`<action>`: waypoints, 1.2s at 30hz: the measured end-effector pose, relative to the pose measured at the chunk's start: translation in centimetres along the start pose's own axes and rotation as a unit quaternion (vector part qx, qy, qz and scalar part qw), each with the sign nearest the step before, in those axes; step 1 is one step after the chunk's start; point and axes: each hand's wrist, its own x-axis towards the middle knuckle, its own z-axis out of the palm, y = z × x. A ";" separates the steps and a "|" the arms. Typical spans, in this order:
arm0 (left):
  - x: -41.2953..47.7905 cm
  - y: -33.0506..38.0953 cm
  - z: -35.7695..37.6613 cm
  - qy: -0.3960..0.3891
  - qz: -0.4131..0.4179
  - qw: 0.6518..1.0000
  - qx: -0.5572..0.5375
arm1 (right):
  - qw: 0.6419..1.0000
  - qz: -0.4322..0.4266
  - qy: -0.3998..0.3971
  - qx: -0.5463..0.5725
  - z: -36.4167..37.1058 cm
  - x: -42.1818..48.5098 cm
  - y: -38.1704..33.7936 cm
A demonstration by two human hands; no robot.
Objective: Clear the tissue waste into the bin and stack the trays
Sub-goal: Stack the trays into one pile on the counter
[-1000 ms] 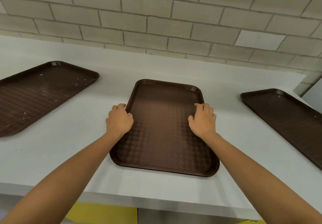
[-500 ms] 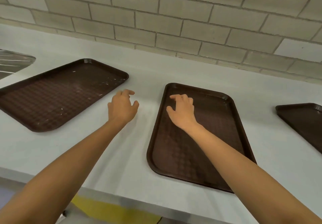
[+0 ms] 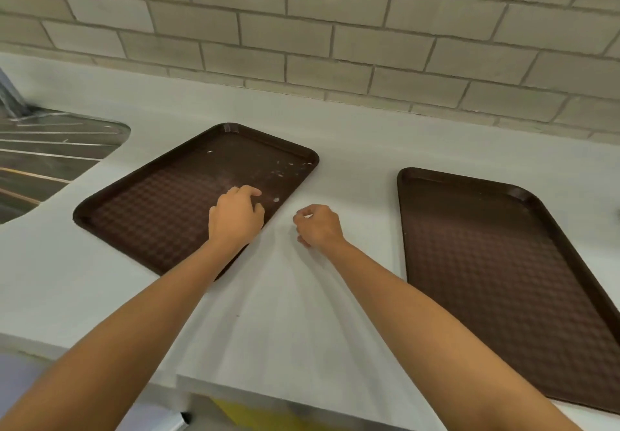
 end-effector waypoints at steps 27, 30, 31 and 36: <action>1.1 1.4 -1.5 0.010 0.051 0.998 -0.041 | 0.957 0.041 0.071 0.278 -1.0 1.0 -1.0; 1.3 3.3 -1.0 0.021 0.056 0.998 -0.017 | 0.955 0.021 0.073 0.287 -4.9 0.7 0.4; 1.4 3.9 -0.7 0.025 0.056 0.998 -0.007 | 0.954 0.014 0.076 0.288 -6.2 0.4 0.8; 0.7 7.8 1.1 0.026 0.042 0.999 0.009 | 0.954 -0.026 0.107 0.278 -13.0 -1.0 3.5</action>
